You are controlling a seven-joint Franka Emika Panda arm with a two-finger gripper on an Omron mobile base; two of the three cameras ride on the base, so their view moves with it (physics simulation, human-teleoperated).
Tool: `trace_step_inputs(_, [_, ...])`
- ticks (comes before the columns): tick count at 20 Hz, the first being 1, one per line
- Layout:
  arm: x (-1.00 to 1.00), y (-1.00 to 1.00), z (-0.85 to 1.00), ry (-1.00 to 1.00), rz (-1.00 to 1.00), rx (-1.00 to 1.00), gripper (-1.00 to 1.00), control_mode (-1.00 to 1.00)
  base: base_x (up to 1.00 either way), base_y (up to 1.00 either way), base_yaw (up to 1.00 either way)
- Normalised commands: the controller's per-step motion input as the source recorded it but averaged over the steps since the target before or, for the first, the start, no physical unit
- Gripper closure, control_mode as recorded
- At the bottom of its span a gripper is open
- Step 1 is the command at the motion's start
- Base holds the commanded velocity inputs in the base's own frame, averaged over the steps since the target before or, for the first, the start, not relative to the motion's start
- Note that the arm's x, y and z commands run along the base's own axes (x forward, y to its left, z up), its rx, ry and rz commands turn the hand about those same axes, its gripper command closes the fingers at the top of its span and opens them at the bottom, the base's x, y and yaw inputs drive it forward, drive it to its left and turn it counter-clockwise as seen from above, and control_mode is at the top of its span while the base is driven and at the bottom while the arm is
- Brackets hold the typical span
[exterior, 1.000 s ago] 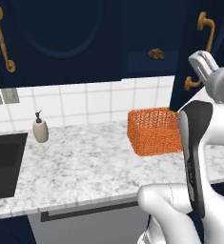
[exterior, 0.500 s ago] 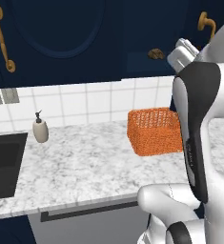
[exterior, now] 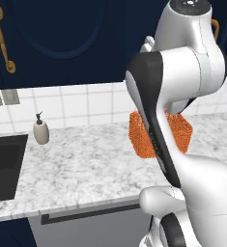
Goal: Open the cabinet, pick up the bread from the cabinet and place it in the basket. Then move the basket to the dining counter.
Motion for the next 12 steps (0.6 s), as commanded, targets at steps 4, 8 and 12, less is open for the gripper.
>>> trace_step_inputs(4, [0.17,0.01,-0.08,-0.02,-0.41,0.13,-1.0,-1.0,0.0,0.0,0.0])
trace_step_inputs(8, [0.36,-0.15,-0.14,0.0,-0.41,0.07,-1.0,-1.0,0.0,0.0,0.0])
trace_step_inputs(12, [0.15,-0.34,-0.09,0.0,-0.35,0.0,-1.0,-1.0,0.0,0.0,0.0])
